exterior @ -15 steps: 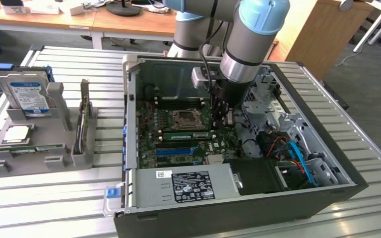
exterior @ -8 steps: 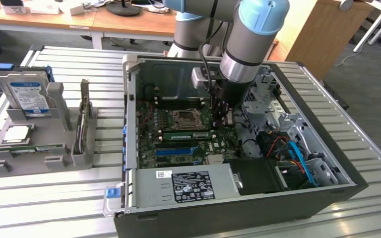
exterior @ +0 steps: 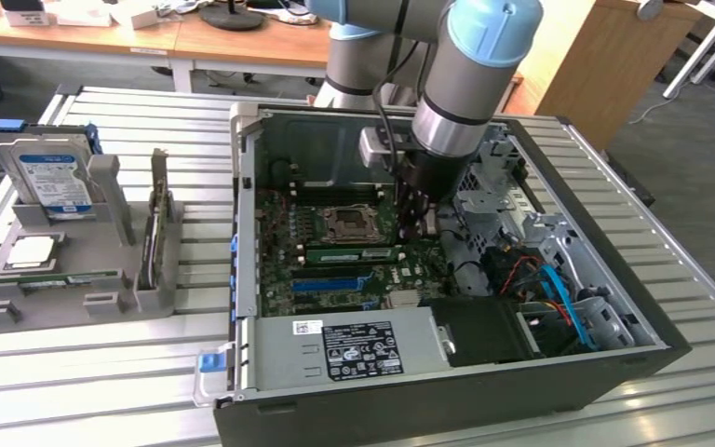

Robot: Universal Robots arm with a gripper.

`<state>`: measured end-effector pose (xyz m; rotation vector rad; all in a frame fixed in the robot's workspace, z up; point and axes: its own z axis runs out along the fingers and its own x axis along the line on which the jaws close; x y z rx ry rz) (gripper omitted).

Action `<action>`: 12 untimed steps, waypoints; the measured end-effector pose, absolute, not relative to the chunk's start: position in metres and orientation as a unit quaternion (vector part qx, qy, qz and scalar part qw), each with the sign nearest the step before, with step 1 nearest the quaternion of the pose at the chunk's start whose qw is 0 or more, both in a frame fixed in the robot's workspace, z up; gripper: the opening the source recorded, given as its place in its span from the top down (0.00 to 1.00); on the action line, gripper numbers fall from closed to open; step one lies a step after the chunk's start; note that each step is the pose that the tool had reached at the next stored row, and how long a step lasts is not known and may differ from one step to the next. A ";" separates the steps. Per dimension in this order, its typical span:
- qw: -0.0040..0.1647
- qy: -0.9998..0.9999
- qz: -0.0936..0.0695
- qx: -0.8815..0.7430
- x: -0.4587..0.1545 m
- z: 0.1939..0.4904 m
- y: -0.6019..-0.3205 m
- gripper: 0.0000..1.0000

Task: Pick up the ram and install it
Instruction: 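Press down the ram until it locks into place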

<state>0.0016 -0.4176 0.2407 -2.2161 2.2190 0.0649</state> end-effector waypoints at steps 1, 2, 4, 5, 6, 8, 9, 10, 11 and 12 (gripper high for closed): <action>0.002 0.707 0.021 -0.707 0.002 0.240 -0.418 0.89; 0.002 0.707 0.021 -0.707 0.002 0.239 -0.418 0.89; 0.002 0.707 0.021 -0.707 0.002 0.238 -0.418 0.89; 0.002 0.707 0.021 -0.707 0.002 0.238 -0.418 0.89; 0.002 0.707 0.021 -0.707 0.002 0.238 -0.418 0.89; 0.002 0.707 0.021 -0.706 0.002 0.238 -0.418 0.89; 0.002 0.707 0.021 -0.707 0.002 0.238 -0.418 0.89; 0.002 0.707 0.021 -0.706 0.002 0.238 -0.417 0.89; 0.002 0.707 0.021 -0.706 0.002 0.238 -0.417 0.89; 0.002 0.707 0.021 -0.706 0.002 0.238 -0.416 0.89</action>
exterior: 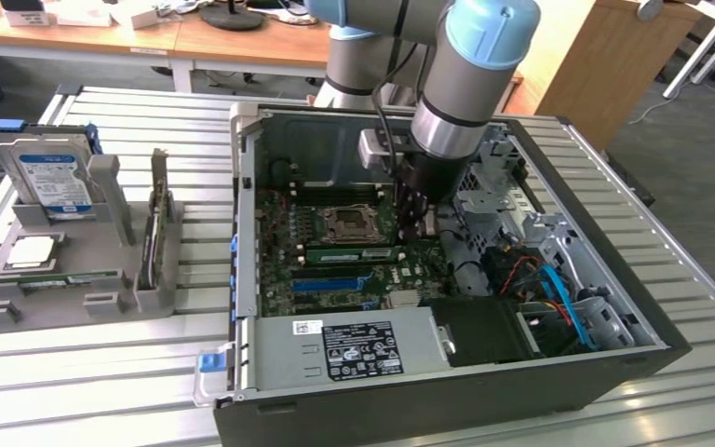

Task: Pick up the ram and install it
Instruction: 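Press down the ram until it locks into place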

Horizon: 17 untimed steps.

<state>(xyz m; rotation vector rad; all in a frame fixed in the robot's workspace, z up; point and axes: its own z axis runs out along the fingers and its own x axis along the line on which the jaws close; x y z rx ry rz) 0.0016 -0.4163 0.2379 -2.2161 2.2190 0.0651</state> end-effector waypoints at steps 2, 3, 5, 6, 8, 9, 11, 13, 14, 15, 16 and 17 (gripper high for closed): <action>0.002 0.707 0.021 -0.707 0.002 0.238 -0.416 0.89; 0.002 0.707 0.021 -0.707 0.002 0.238 -0.416 0.89; 0.002 0.707 0.021 -0.707 0.002 0.238 -0.416 0.89; 0.002 0.707 0.021 -0.707 0.002 0.238 -0.416 0.89; 0.003 0.707 0.021 -0.706 0.002 0.237 -0.416 0.89; 0.003 0.707 0.021 -0.706 0.002 0.237 -0.416 0.89; 0.002 0.707 0.021 -0.707 0.002 0.235 -0.416 0.89; 0.003 0.707 0.021 -0.707 0.002 0.233 -0.416 0.89; 0.003 0.707 0.021 -0.707 0.002 0.233 -0.416 0.89; 0.002 0.707 0.021 -0.707 0.002 0.233 -0.416 0.89; 0.002 0.707 0.021 -0.707 0.002 0.233 -0.416 0.89; 0.002 0.707 0.021 -0.706 0.002 0.233 -0.416 0.89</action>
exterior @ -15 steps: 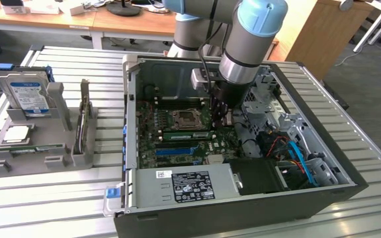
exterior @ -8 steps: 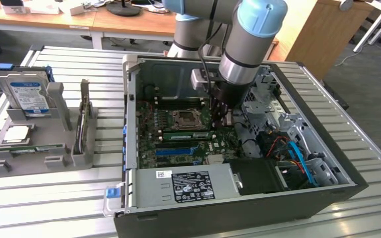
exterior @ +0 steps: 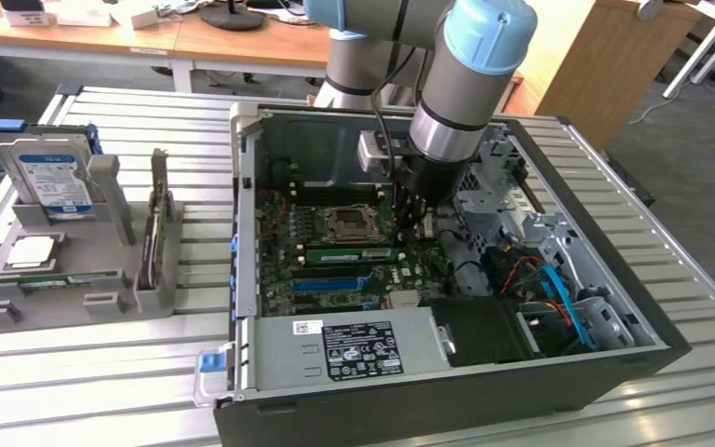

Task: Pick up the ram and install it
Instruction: 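Press down the ram until it locks into place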

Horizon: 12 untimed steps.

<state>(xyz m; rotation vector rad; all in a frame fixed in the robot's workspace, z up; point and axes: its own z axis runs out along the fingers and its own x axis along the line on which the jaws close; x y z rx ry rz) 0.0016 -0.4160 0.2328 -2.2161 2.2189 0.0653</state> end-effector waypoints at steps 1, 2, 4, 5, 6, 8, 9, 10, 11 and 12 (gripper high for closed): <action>0.002 0.707 0.021 -0.707 0.002 0.233 -0.416 0.89; 0.002 0.707 0.021 -0.707 0.002 0.233 -0.416 0.89; 0.003 0.707 0.021 -0.706 0.002 0.233 -0.416 0.89; 0.003 0.707 0.021 -0.707 0.002 0.233 -0.416 0.89; 0.003 0.707 0.021 -0.707 0.002 0.233 -0.416 0.89; 0.003 0.707 0.021 -0.707 0.002 0.233 -0.416 0.89; 0.003 0.707 0.021 -0.706 0.002 0.233 -0.416 0.89; 0.003 0.707 0.021 -0.706 0.002 0.233 -0.416 0.89; 0.003 0.707 0.021 -0.706 0.002 0.232 -0.415 0.89; 0.003 0.707 0.021 -0.706 0.002 0.232 -0.415 0.89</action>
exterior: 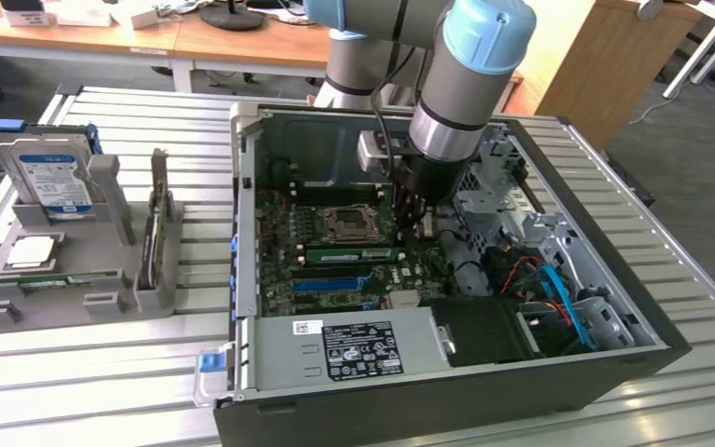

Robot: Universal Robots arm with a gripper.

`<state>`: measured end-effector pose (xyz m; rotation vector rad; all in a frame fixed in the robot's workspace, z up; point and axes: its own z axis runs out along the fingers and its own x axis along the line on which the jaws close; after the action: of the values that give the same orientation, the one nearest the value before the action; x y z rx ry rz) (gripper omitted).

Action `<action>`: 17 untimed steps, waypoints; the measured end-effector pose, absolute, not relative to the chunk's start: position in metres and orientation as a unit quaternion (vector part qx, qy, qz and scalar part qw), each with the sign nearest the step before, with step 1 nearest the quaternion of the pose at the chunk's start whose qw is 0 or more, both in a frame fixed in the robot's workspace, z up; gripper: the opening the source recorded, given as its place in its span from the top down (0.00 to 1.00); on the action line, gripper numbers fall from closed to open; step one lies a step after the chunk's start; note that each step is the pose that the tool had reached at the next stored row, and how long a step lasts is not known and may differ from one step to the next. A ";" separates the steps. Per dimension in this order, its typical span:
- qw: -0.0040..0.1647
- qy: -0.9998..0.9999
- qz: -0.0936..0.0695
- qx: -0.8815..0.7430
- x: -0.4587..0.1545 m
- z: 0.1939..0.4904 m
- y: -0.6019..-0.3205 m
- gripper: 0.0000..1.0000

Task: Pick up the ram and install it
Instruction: 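Press down the ram until it locks into place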

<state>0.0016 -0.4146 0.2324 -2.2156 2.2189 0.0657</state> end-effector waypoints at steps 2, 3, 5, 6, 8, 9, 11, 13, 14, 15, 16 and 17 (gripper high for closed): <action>0.003 0.707 0.021 -0.707 0.002 0.232 -0.414 0.89; 0.003 0.707 0.021 -0.707 0.002 0.232 -0.414 0.89; 0.003 0.707 0.021 -0.707 0.002 0.232 -0.414 0.89; 0.003 0.707 0.021 -0.707 0.002 0.232 -0.414 0.89; 0.003 0.707 0.021 -0.707 0.002 0.231 -0.414 0.89; 0.003 0.707 0.021 -0.706 0.002 0.230 -0.414 0.89; 0.003 0.707 0.021 -0.707 0.002 0.230 -0.414 0.89; 0.002 0.707 0.021 -0.706 0.002 0.230 -0.414 0.89; 0.003 0.707 0.021 -0.707 0.002 0.230 -0.414 0.89; 0.003 0.707 0.021 -0.707 0.002 0.229 -0.414 0.89; 0.003 0.707 0.021 -0.707 0.002 0.229 -0.414 0.89; 0.003 0.707 0.021 -0.707 0.002 0.229 -0.414 0.89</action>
<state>0.0017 -0.4141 0.2289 -2.2156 2.2183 0.0659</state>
